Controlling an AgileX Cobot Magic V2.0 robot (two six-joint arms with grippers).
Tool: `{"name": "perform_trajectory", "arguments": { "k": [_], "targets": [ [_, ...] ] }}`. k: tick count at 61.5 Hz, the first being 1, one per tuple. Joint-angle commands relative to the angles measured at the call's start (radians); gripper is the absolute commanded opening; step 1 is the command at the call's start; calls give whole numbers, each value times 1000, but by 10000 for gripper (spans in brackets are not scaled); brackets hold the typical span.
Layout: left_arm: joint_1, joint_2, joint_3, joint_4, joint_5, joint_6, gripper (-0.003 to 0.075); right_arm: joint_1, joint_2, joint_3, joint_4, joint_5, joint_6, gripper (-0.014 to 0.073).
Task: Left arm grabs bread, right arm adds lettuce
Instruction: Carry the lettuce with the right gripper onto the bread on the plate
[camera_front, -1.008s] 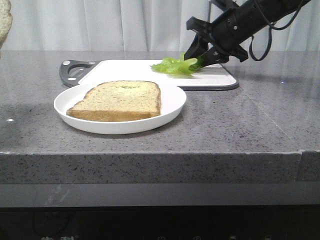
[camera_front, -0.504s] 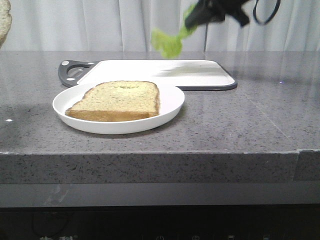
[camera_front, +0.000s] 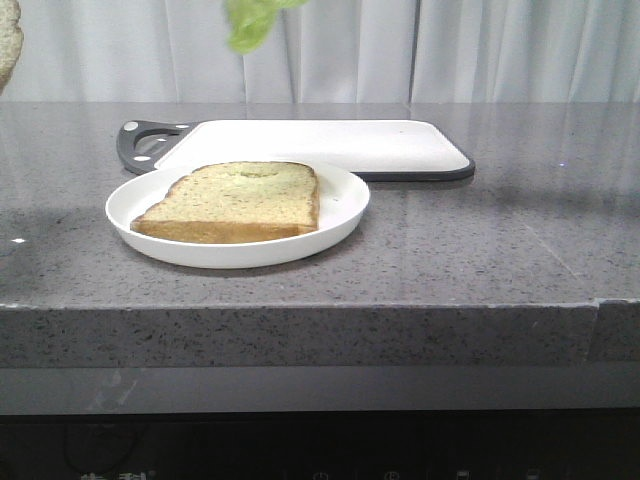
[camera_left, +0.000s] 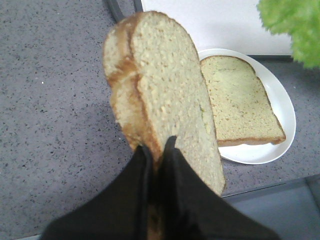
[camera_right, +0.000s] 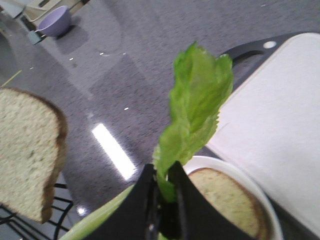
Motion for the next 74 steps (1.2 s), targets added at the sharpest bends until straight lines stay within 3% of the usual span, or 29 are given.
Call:
{"name": "perform_trajectory", "arguments": {
  "k": [1,13,24,53,61,74],
  "targets": [
    [2,-8,-27,-40,-64,-3,-20,31,-50,44,155,17,-136,-118],
    [2,-8,-26,-40,-65,-3,-20,83,-15,121,302,74,-306,-118],
    [2,-8,-25,-40,-67,-3,-20,86,59,124,333,127,-327,-118],
    [2,-8,-25,-34,-69,-2,-20,86,113,124,120,-19,-247,-104],
    [2,-8,-25,-34,-69,-2,-20,86,113,124,75,-66,-211,29],
    [2,-8,-25,-36,-65,-2,-20,81,95,124,48,-120,-194,364]
  ]
}}
